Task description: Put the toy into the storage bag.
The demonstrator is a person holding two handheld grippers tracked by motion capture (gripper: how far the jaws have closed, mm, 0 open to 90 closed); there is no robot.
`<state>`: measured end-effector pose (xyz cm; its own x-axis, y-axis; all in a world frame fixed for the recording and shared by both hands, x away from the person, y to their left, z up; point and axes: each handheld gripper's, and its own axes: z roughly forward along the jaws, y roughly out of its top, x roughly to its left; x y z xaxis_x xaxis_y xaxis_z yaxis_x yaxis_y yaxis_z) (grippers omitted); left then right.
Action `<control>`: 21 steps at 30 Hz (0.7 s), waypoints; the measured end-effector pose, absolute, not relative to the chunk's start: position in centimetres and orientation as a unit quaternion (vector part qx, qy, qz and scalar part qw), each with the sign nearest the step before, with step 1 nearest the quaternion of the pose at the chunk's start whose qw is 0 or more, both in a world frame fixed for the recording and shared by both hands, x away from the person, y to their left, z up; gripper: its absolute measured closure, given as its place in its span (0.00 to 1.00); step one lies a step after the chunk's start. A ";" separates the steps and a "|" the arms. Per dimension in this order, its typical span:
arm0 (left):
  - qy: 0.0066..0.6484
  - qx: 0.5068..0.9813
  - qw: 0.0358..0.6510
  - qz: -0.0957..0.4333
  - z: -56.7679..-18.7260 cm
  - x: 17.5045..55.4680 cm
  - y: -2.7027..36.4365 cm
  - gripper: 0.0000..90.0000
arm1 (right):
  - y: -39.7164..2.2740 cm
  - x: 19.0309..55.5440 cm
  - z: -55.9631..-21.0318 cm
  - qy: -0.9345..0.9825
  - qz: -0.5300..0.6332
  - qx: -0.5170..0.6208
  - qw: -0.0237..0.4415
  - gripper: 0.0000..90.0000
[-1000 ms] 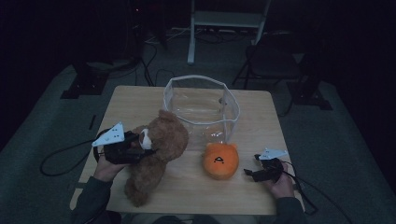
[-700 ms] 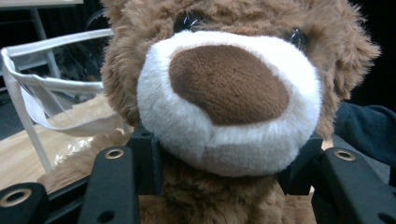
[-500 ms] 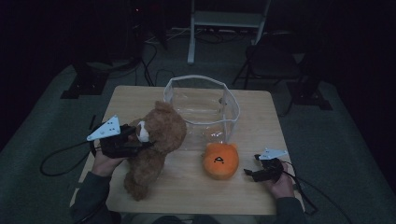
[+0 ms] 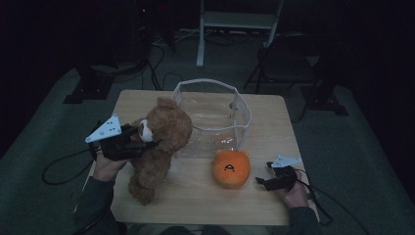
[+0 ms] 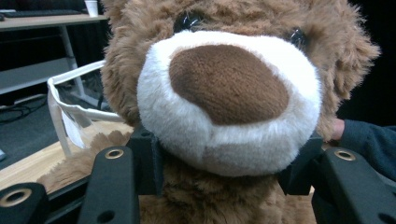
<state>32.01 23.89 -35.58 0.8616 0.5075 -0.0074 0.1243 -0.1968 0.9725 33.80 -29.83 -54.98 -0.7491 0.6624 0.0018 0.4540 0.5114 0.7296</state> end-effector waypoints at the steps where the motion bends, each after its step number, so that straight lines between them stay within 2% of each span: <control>1: 0.210 0.755 0.599 0.161 -35.5 32.0 23.9 0.50 | -29.8 33.8 -55.0 0.858 0.372 0.325 0.140 0.16; 21: 0.226 0.738 0.610 0.177 -33.6 32.6 24.6 0.50 | -29.8 33.8 -55.0 0.858 0.372 0.326 0.140 0.16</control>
<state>32.57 24.62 -33.57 0.8352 0.5498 -0.0134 0.1166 -0.1531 0.9813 33.79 -29.83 -54.98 -0.7485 0.6632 0.0019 0.4545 0.5109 0.7296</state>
